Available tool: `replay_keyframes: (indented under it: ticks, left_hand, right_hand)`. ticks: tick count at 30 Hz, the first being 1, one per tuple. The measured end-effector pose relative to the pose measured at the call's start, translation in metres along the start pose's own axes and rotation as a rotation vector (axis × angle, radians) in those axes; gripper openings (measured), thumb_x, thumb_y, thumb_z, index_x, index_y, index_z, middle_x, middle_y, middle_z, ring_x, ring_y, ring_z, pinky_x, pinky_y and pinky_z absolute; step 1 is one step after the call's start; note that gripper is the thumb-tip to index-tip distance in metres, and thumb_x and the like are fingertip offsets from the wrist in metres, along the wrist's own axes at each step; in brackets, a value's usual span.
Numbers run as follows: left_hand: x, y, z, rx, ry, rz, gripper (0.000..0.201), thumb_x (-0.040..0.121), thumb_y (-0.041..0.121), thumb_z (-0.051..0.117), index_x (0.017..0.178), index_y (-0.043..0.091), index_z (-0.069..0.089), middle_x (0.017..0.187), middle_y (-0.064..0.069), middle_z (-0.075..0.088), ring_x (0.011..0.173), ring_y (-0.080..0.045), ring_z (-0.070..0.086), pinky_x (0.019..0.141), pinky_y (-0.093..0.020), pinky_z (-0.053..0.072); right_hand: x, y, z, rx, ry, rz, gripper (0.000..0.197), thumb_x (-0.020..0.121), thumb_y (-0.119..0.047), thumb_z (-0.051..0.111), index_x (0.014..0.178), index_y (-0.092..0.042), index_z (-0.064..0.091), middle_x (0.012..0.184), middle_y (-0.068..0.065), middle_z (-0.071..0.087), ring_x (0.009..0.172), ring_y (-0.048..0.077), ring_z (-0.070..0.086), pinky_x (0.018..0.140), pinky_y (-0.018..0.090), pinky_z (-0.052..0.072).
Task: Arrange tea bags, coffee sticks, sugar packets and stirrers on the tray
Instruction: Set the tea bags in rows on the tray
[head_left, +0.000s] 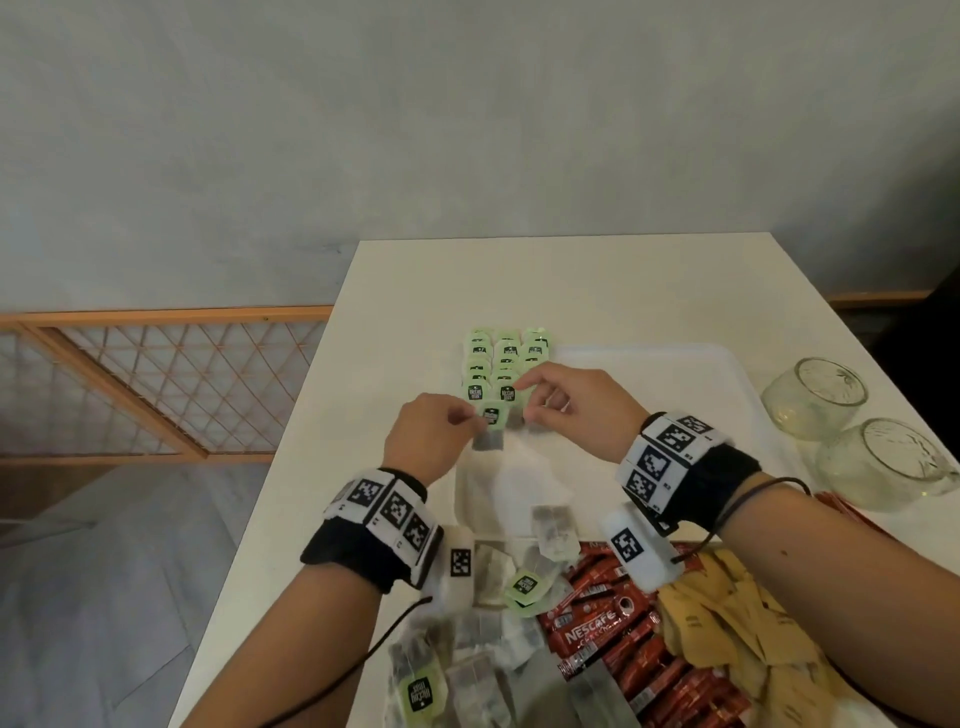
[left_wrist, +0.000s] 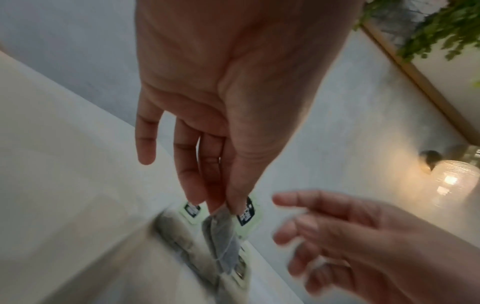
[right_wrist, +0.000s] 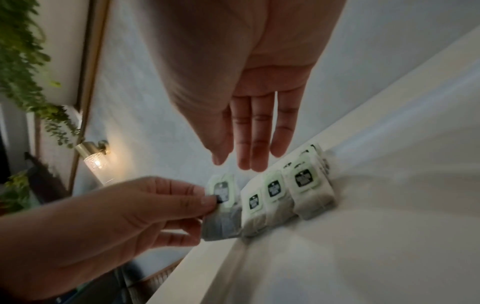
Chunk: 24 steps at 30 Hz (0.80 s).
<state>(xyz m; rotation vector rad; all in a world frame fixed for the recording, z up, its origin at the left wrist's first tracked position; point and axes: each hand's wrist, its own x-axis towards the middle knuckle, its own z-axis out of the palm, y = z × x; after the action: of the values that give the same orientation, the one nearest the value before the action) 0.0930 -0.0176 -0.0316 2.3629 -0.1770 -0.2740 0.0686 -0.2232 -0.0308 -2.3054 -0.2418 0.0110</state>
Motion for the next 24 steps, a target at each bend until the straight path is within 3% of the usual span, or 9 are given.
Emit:
replay_keyframes:
  ticks: [2,5,9,12,15,17,24]
  left_hand:
    - [0.007,-0.012,-0.004,-0.039,0.01,-0.06,0.018,0.089,0.025,0.067,0.075,0.019,0.074,0.076,0.001,0.069,0.078,-0.02,0.063,0.076,-0.033,0.05]
    - [0.016,-0.023,-0.003,-0.086,0.014,-0.1,0.018,0.09,0.025,0.068,0.084,0.011,0.076,0.081,-0.007,0.07,0.084,-0.025,0.063,0.08,-0.035,0.05]
    - [0.03,-0.024,0.004,-0.114,-0.004,-0.122,0.013,0.087,0.026,0.072,0.094,0.016,0.077,0.094,0.0,0.072,0.088,-0.014,0.061,0.071,-0.02,0.041]
    - [0.039,-0.023,0.007,-0.097,-0.002,-0.12,0.003,0.086,0.023,0.073,0.084,0.021,0.075,0.09,0.003,0.071,0.088,-0.014,0.062,0.071,-0.02,0.041]
    - [0.047,-0.023,0.007,-0.062,0.002,-0.119,0.004,0.084,0.023,0.074,0.082,0.023,0.072,0.087,0.003,0.069,0.09,-0.016,0.062,0.076,-0.024,0.043]
    - [0.05,-0.023,0.008,-0.024,-0.002,-0.121,0.005,0.084,0.025,0.074,0.084,0.024,0.069,0.089,0.003,0.068,0.089,-0.016,0.061,0.077,-0.026,0.044]
    - [0.046,-0.026,0.01,-0.026,0.037,-0.13,0.029,0.078,0.025,0.078,0.098,0.024,0.057,0.09,0.004,0.065,0.088,-0.017,0.061,0.081,-0.035,0.051]
  right_hand:
    - [-0.006,0.011,0.0,0.008,-0.026,0.059,0.016,0.089,-0.022,0.066,0.104,-0.026,0.067,0.088,-0.007,0.064,0.073,0.005,0.058,0.07,0.012,0.044]
    - [-0.014,0.027,0.001,0.016,-0.074,0.124,0.011,0.089,-0.024,0.067,0.098,-0.029,0.068,0.087,-0.006,0.063,0.074,0.01,0.06,0.076,0.022,0.047]
    - [-0.018,0.037,0.003,0.027,-0.079,0.176,0.011,0.088,-0.022,0.068,0.099,-0.024,0.069,0.084,-0.007,0.063,0.075,0.011,0.06,0.079,0.03,0.052]
    - [-0.021,0.035,0.003,0.055,-0.107,0.176,0.017,0.083,-0.023,0.074,0.1,-0.024,0.071,0.083,-0.007,0.067,0.072,0.007,0.058,0.075,0.025,0.048]
    - [-0.028,0.025,0.003,0.097,-0.219,0.143,0.026,0.074,-0.03,0.082,0.098,-0.029,0.071,0.083,-0.007,0.068,0.072,0.009,0.06,0.07,0.016,0.047]
    - [-0.035,0.017,0.003,0.052,-0.327,0.112,0.034,0.069,-0.036,0.084,0.1,-0.031,0.071,0.093,-0.008,0.066,0.079,0.011,0.062,0.07,0.015,0.047]
    - [-0.056,0.012,0.011,-0.17,-0.609,0.057,0.057,0.059,-0.04,0.089,0.11,-0.029,0.065,0.11,-0.011,0.049,0.093,0.007,0.053,0.084,0.026,0.047]
